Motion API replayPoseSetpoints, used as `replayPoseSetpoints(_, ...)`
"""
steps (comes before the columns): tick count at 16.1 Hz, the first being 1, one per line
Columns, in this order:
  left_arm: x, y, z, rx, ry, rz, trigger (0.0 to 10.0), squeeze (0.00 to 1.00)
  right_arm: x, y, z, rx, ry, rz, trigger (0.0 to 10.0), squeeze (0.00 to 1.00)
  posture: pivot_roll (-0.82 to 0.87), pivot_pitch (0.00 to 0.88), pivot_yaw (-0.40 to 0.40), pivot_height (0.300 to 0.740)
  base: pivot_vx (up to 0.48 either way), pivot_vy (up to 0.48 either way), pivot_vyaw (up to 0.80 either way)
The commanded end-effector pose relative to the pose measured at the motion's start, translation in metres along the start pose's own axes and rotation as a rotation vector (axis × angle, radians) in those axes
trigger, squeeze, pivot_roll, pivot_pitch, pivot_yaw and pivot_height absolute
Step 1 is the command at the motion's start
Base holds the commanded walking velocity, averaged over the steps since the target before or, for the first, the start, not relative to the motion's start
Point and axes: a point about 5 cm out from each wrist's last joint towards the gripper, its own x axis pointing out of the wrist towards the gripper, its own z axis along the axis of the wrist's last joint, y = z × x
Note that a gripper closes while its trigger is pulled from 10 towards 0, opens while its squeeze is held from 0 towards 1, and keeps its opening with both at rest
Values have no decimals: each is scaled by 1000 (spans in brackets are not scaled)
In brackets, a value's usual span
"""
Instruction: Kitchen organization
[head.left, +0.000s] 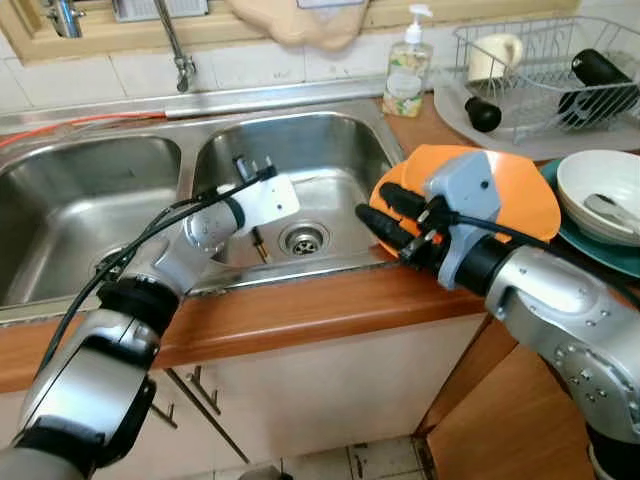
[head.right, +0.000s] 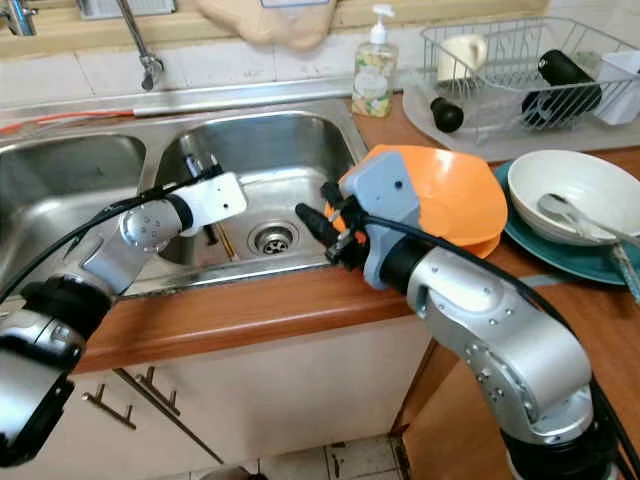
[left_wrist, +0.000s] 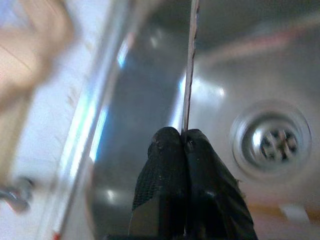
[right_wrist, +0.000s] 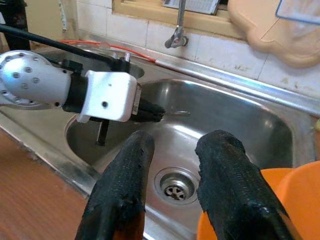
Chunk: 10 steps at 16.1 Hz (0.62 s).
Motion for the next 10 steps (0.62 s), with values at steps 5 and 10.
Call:
replayPoseSetpoints(5, 8, -15, -21, -57, 182, -145, 10000, 1000, 3, 4, -1, 2, 5, -47, 10000, 0, -164, 0, 95, 740, 0, 0, 0)
replayPoseSetpoints(10, 8, -10, -21, -113, 188, -125, 10000, 1000, -6, -12, 9, 39, -67, -172, 10000, 0, -172, 0, 99, 740, 0, 0, 0)
